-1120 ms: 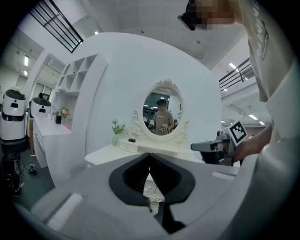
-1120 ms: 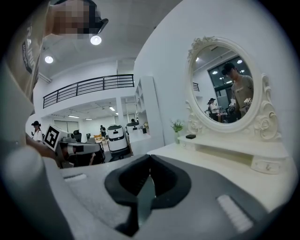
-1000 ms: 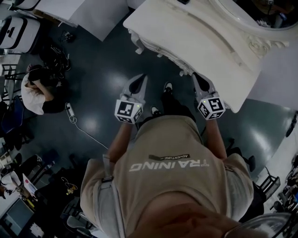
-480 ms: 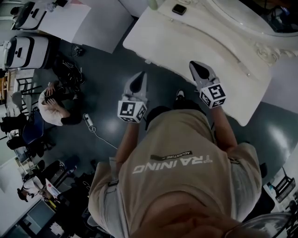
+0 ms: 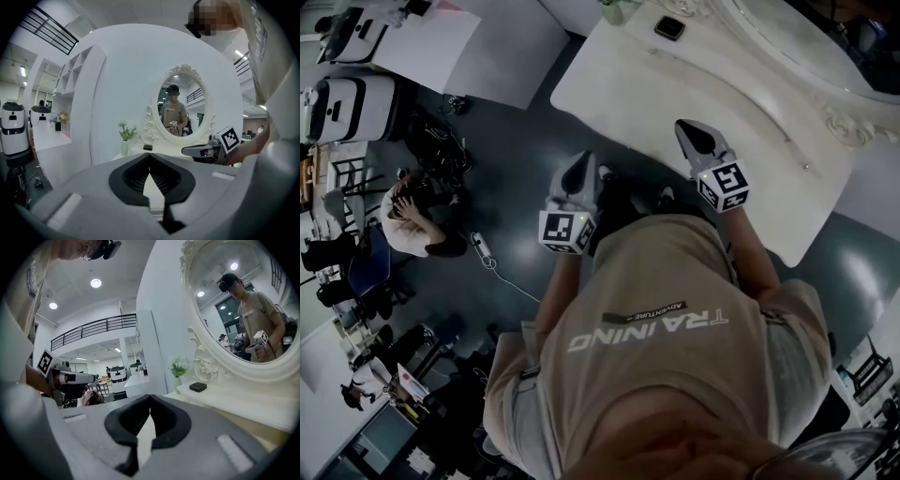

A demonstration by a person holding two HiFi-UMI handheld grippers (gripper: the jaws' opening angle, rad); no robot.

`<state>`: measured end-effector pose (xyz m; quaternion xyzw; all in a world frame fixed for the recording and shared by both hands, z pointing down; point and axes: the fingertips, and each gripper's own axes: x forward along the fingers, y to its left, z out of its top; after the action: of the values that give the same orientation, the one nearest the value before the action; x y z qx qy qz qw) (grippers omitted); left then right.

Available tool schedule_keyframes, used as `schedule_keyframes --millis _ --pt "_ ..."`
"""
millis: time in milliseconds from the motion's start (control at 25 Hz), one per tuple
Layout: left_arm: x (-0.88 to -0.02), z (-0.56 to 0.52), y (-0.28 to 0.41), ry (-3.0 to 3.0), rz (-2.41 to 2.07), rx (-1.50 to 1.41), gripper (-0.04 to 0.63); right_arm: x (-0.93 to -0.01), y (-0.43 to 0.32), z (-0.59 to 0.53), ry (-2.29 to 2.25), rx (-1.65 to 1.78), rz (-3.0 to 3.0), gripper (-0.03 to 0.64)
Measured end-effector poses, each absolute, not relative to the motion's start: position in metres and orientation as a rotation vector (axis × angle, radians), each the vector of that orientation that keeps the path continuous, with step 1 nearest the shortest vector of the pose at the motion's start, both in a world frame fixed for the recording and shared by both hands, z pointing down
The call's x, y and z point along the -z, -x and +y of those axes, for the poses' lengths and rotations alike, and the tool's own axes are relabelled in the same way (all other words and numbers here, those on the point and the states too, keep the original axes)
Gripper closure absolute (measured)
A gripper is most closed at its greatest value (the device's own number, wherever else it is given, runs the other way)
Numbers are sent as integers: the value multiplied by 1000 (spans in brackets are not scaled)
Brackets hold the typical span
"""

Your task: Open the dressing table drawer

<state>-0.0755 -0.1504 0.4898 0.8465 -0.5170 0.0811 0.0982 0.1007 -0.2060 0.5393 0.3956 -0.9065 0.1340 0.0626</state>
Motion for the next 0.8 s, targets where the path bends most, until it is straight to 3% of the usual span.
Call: schedule_keyframes --millis 560,800 --pt "-492 -289 166 -2725 -1240 -271 597 -553 -35 -295 -1576 -472 -2433 614" --pt "-489 -328 172 -2828 -970 -248 597 -568 -29 -324 -1790 -568 -2269 614"
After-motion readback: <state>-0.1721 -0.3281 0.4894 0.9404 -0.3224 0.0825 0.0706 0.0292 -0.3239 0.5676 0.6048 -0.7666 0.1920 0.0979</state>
